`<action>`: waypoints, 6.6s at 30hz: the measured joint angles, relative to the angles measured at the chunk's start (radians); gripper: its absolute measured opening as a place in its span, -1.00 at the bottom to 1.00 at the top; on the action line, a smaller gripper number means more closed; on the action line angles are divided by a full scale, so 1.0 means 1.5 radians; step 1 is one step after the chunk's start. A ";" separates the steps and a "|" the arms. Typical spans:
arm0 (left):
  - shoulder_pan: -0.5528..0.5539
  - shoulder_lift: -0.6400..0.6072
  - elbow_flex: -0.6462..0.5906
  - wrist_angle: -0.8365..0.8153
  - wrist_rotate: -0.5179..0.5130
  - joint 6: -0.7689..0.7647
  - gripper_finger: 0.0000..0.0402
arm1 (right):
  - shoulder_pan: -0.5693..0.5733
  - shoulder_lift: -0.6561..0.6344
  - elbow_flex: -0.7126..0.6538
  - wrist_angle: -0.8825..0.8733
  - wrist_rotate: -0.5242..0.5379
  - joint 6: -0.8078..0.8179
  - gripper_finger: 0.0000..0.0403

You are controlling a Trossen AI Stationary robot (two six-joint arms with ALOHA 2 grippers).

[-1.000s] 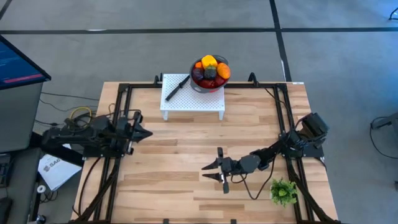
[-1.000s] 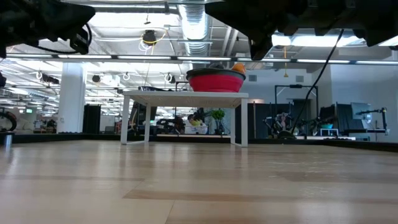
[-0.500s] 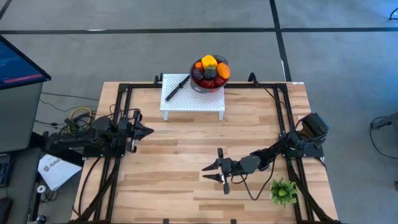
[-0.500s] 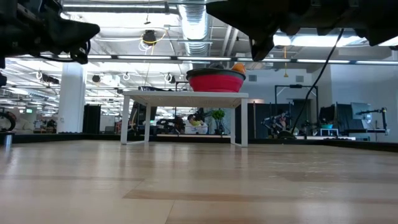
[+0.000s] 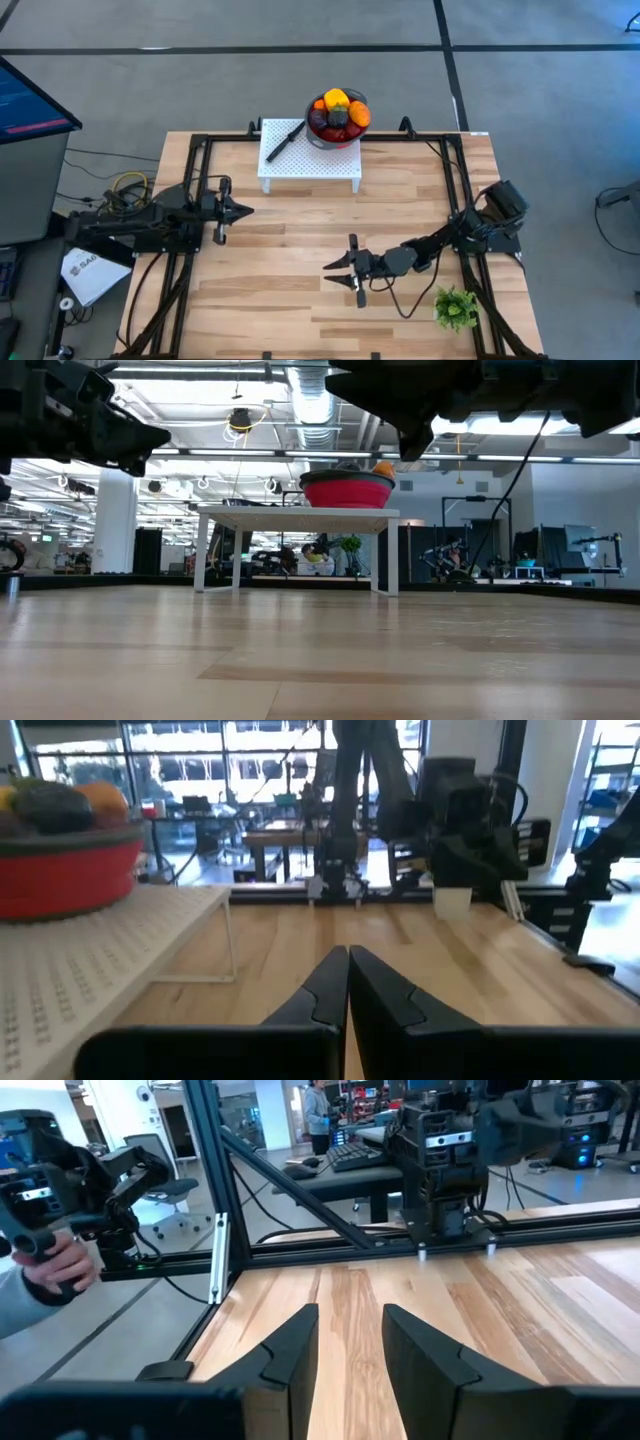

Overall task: Pick & Place Fruit
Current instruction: Return to Home Position

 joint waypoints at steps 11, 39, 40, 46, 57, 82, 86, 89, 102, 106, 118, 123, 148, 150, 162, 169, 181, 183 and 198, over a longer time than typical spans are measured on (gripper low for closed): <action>0.000 -0.009 0.000 0.003 -0.068 0.000 -0.96 | -0.006 0.000 0.000 0.000 0.001 0.027 -0.47; -0.001 -0.072 0.000 -0.061 -0.095 -0.052 -0.96 | 0.000 0.000 0.000 0.006 0.004 0.038 -0.47; -0.001 -0.073 0.000 -0.062 -0.095 -0.052 -0.96 | 0.000 0.000 0.000 0.006 0.004 0.039 -0.47; -0.001 -0.074 0.000 -0.059 -0.095 -0.052 -0.96 | 0.001 0.000 0.000 0.006 0.004 0.039 -0.47; -0.005 -0.022 0.000 -0.060 -0.094 -0.042 -0.96 | 0.001 0.000 0.000 0.005 0.004 0.037 -0.47; -0.002 -0.071 0.000 -0.090 -0.096 -0.047 -0.96 | 0.004 0.000 0.000 0.005 0.004 0.049 -0.47; -0.002 -0.058 0.000 -0.089 -0.097 -0.047 -0.96 | -0.003 0.000 0.000 0.005 0.004 0.049 -0.47; -0.002 -0.047 0.000 -0.088 -0.097 -0.047 -0.96 | -0.008 0.000 0.000 0.005 0.004 0.049 -0.47; -0.002 -0.005 0.000 -0.079 -0.097 -0.047 -0.96 | -0.051 0.000 0.000 0.001 0.004 0.049 -0.47; -0.002 0.005 0.000 -0.077 -0.097 -0.047 -0.96 | -0.074 -0.005 0.000 -0.022 -0.001 0.049 -0.47; -0.002 0.014 0.000 -0.073 -0.097 -0.047 -0.96 | -0.100 -0.160 -0.001 -0.199 -0.016 -0.124 -0.47; -0.002 0.014 0.000 -0.071 -0.097 -0.047 -0.96 | -0.110 -0.238 -0.001 -0.293 -0.016 -0.116 -0.47; -0.002 0.014 0.000 -0.059 -0.097 -0.047 -0.96 | -0.415 -0.694 -0.178 -0.476 -0.196 0.027 -0.47; -0.002 0.014 0.000 -0.058 -0.097 -0.047 -0.96 | -0.408 -0.735 -0.240 -0.445 -0.196 0.026 -0.47; -0.002 0.014 0.000 -0.056 -0.097 -0.047 -0.96 | -0.373 -0.914 -0.467 -0.375 -0.196 -0.057 -0.47; -0.002 0.014 0.000 -0.052 -0.097 -0.047 -0.96 | -0.373 -1.111 -0.466 -0.559 -0.195 -0.056 -0.47; -0.002 0.017 0.000 -0.045 -0.097 -0.047 -0.96 | -0.326 -1.191 -0.465 -0.679 -0.227 -0.098 -0.47; -0.002 0.017 0.000 -0.045 -0.097 -0.047 -0.96 | -0.326 -1.191 -0.465 -0.679 -0.227 -0.103 -0.47; -0.002 0.018 0.000 -0.038 -0.097 -0.047 -0.96 | -0.327 -1.184 -0.465 -0.683 -0.241 -0.104 -0.47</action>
